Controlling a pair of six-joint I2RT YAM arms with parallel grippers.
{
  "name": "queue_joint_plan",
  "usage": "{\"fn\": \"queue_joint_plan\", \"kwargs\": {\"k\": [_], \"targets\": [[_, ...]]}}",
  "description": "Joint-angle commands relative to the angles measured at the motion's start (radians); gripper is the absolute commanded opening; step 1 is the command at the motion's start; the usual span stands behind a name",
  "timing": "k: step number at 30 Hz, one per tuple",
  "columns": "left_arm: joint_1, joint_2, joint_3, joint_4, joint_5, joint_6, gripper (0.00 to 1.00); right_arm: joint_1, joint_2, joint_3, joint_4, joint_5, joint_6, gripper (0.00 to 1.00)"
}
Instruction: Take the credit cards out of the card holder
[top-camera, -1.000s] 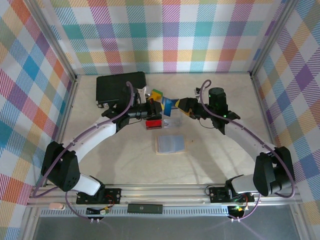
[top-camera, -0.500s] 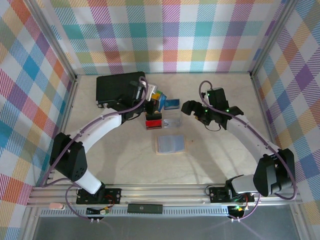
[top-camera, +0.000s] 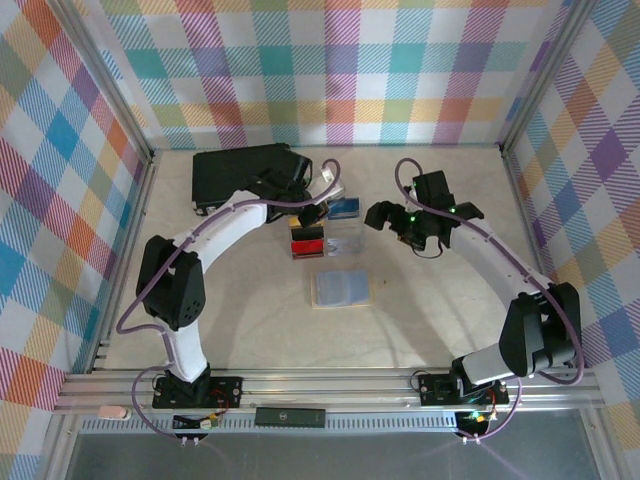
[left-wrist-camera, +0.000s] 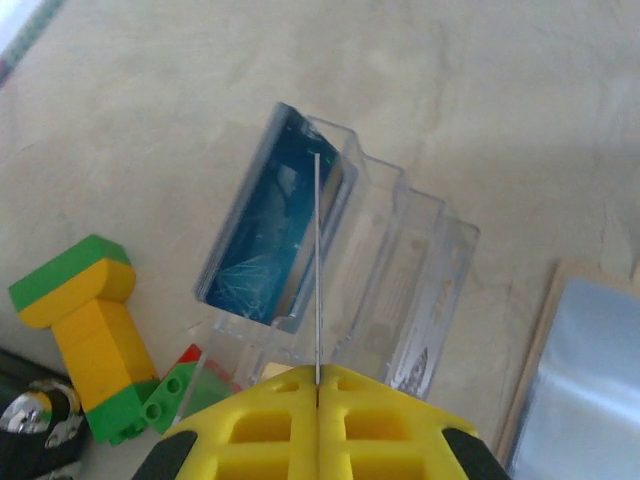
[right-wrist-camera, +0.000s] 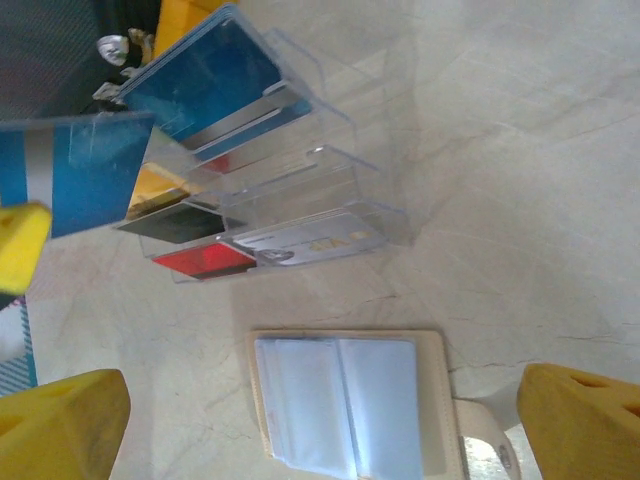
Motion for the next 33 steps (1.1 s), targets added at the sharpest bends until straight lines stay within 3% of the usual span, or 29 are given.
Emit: {"fn": "queue_joint_plan", "kwargs": {"k": [1, 9, 19, 27, 33], "targets": [[0.005, 0.058, 0.111, -0.1, 0.074, 0.211, 0.0, -0.022, 0.014, 0.03, -0.055, 0.004, -0.02, 0.99], [0.013, 0.202, 0.291, -0.169, 0.089, 0.334, 0.0, -0.068, 0.003, 0.025, -0.073, -0.012, -0.017, 0.99], [0.02, 0.264, 0.373, -0.215, 0.096, 0.386, 0.0, -0.077, 0.004, 0.008, -0.04, -0.05, 0.005, 0.99], [0.021, 0.291, 0.392, -0.213, 0.056, 0.372, 0.0, -0.077, 0.003, -0.007, -0.014, -0.073, 0.025, 0.99], [0.019, 0.291, 0.395, -0.161, 0.025, 0.275, 0.13, -0.077, 0.001, -0.009, -0.007, -0.085, 0.027, 0.99]]}}
